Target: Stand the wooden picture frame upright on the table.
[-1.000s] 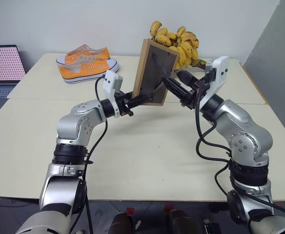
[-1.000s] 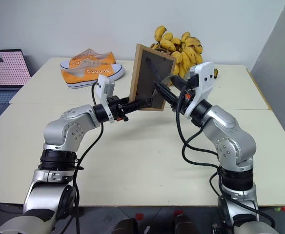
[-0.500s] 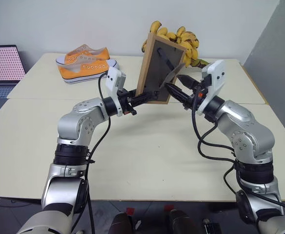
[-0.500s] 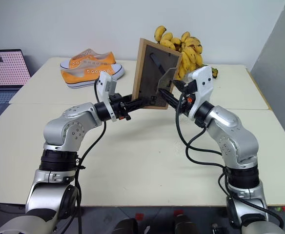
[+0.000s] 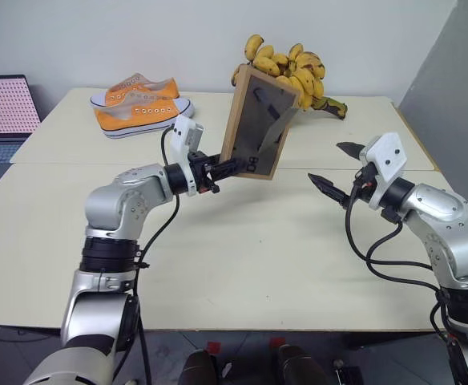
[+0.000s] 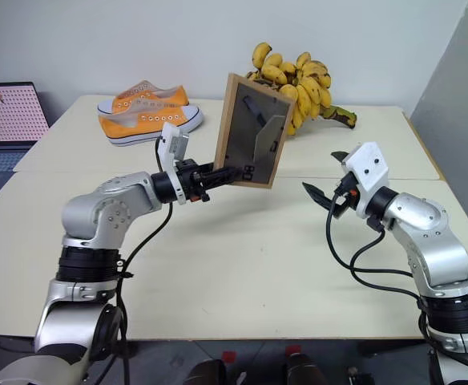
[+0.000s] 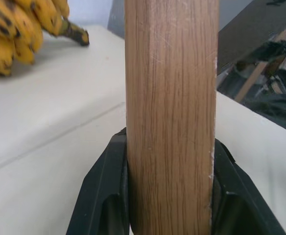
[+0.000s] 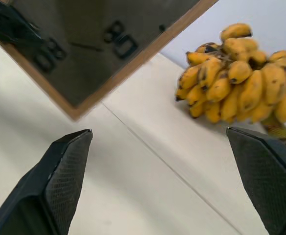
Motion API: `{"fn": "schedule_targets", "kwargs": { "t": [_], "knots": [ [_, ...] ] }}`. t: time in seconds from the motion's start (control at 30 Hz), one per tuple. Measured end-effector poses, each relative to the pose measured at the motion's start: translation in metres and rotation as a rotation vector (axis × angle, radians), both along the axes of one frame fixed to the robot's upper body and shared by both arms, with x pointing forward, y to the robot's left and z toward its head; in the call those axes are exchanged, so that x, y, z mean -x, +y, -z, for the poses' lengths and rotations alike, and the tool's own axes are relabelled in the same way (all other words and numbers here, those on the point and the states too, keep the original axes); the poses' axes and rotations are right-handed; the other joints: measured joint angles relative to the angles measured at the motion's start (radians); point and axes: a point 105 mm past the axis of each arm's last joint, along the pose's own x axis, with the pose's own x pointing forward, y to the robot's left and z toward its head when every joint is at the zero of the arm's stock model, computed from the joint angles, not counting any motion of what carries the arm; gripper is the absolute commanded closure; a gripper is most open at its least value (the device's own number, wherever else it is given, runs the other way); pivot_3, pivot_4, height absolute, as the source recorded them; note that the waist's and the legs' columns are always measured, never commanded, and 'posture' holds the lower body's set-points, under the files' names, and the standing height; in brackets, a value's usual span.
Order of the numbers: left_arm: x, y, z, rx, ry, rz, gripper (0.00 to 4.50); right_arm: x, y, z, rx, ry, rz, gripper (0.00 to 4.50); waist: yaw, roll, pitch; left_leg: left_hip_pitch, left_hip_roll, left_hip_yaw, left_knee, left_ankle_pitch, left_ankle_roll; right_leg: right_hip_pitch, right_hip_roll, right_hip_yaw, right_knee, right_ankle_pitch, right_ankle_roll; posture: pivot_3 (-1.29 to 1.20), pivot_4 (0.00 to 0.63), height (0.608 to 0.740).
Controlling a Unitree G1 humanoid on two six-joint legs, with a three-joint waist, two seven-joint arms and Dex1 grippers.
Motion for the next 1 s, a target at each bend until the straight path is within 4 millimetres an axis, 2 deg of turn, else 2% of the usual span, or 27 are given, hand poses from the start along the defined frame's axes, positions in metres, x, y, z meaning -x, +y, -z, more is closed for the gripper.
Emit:
{"fn": "schedule_targets", "kwargs": {
  "t": [0.17, 0.23, 0.33, 0.47, 0.67, 1.0],
  "knots": [
    [0.025, 0.007, 0.009, 0.007, 0.222, 0.048, 3.21, -0.006, -0.009, 0.018, 0.28, -0.262, -0.007, 0.01, 0.001, 0.0, 0.0, 0.0, 0.0, 0.0, 0.001, 0.0, 0.0, 0.0, 0.0, 0.0, 0.0, 0.0, 0.0, 0.0, 0.15, 0.74],
    [0.034, 0.012, 0.01, 0.036, 0.346, 0.052, 3.21, -0.005, -0.007, 0.026, 0.438, -0.429, -0.052, 0.01, 0.0, 0.0, 0.0, 0.001, 0.0, 0.0, 0.001, 0.0, 0.0, 0.0, 0.0, 0.0, 0.001, 0.0, 0.0, 0.0, 0.15, 0.74],
    [0.045, 0.016, 0.01, 0.073, 0.46, 0.069, 3.21, 0.001, 0.005, 0.032, 0.581, -0.662, -0.151, 0.01, -0.001, 0.0, 0.0, 0.001, 0.0, 0.0, 0.002, 0.0, 0.0, 0.0, 0.0, 0.0, 0.002, 0.0, 0.0, 0.0, 0.15, 0.74],
    [0.054, 0.013, 0.009, 0.093, 0.494, 0.111, 3.21, 0.007, 0.02, 0.034, 0.623, -0.833, -0.233, 0.01, 0.0, 0.0, 0.0, 0.002, 0.0, 0.0, 0.003, 0.002, -0.003, 0.001, 0.0, 0.001, 0.003, 0.0, 0.0, 0.0, 0.15, 0.74],
    [0.064, 0.011, 0.009, 0.121, 0.534, 0.152, 3.21, -0.003, 0.039, 0.027, 0.607, -1.003, -0.245, 0.01, 0.001, 0.0, 0.0, 0.003, 0.0, -0.001, 0.007, 0.003, -0.005, 0.002, -0.001, 0.001, 0.007, 0.0, 0.0, 0.0, 0.15, 0.74],
    [0.071, 0.011, 0.008, 0.108, 0.569, 0.154, 3.21, -0.014, 0.044, 0.016, 0.594, -1.113, -0.225, 0.01, 0.003, 0.0, 0.0, 0.003, -0.002, -0.002, 0.01, 0.001, -0.002, 0.003, -0.002, 0.001, 0.008, 0.0, 0.0, 0.0, 0.15, 0.74]
  ]
}}
